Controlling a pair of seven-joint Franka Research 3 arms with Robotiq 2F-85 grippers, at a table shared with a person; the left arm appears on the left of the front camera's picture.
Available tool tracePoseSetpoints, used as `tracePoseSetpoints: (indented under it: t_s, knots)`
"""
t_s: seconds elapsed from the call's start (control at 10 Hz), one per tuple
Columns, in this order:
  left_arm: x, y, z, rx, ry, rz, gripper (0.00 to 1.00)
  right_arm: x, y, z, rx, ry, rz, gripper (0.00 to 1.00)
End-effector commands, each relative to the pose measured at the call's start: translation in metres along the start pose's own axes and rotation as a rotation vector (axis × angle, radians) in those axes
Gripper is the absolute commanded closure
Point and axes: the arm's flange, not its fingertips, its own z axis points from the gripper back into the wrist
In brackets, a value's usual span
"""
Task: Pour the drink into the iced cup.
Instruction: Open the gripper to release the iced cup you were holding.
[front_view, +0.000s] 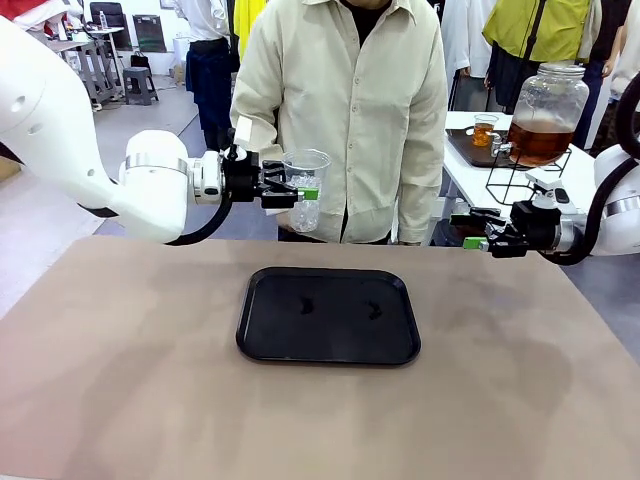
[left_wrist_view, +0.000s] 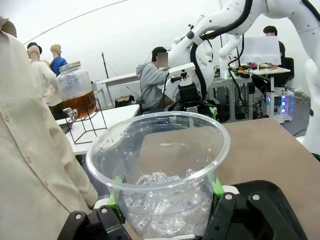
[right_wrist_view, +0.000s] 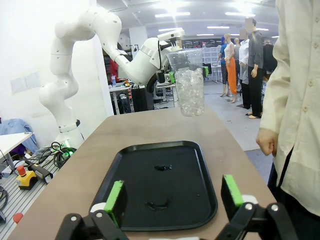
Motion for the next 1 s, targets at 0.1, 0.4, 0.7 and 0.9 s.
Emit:
tracePoseSetpoints:
  t_s: [0.1,0.4,0.7,0.9]
  knots:
    - [0.0031,-0.0011,0.0000,0.004,-0.007,-0.013,0.23,0.0021,0.0000,-0.0009,0.001,0.001,-0.002,0.00]
    - [0.0031,-0.0011,0.0000,0.004,-0.007,-0.013,0.23,0.0021,0.0000,-0.0009,0.001,0.001,-0.002,0.00]
    - [0.0031,-0.0011,0.0000,0.004,-0.007,-0.013,0.23,0.0021,0.0000,-0.0009,0.001,0.001,-0.002,0.00]
    - [0.0031,-0.0011,0.0000,0.004,-0.007,-0.013,0.23,0.0021,0.0000,-0.0009,0.001,0.001,-0.002,0.00]
